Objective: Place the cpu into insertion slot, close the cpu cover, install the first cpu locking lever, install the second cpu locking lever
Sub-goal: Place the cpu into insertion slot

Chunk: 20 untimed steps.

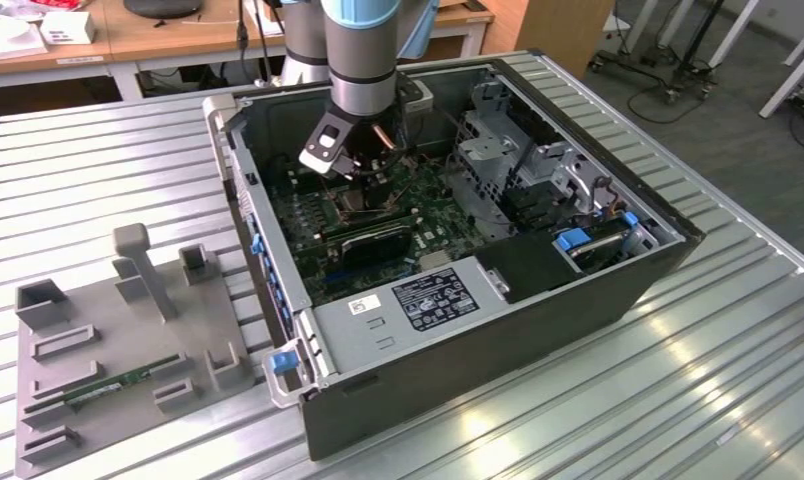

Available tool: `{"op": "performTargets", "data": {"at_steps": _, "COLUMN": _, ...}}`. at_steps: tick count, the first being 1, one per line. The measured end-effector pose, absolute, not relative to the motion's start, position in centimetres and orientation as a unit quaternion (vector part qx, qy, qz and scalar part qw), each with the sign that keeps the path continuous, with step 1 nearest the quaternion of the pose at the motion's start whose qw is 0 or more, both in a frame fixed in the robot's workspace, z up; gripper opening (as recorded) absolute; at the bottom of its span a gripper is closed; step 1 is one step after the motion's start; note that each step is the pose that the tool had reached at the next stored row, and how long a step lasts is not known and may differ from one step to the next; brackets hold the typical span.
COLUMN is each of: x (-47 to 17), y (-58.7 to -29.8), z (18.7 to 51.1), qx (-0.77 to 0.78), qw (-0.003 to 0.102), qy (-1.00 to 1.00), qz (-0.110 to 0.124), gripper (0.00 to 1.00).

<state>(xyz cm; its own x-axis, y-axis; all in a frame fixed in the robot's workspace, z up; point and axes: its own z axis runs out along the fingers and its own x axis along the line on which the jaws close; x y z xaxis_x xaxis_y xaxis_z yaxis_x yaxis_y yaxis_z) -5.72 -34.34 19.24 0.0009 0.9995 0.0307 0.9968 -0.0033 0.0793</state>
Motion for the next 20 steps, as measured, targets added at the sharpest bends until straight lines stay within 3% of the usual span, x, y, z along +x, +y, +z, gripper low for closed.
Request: {"op": "performTargets", "data": {"at_steps": 20, "x": -5.64, "y": -34.34, "z": 19.23, "qx": 0.707, "qw": 0.017, "qy": 0.706, "qz": 0.039, "gripper": 0.54}}
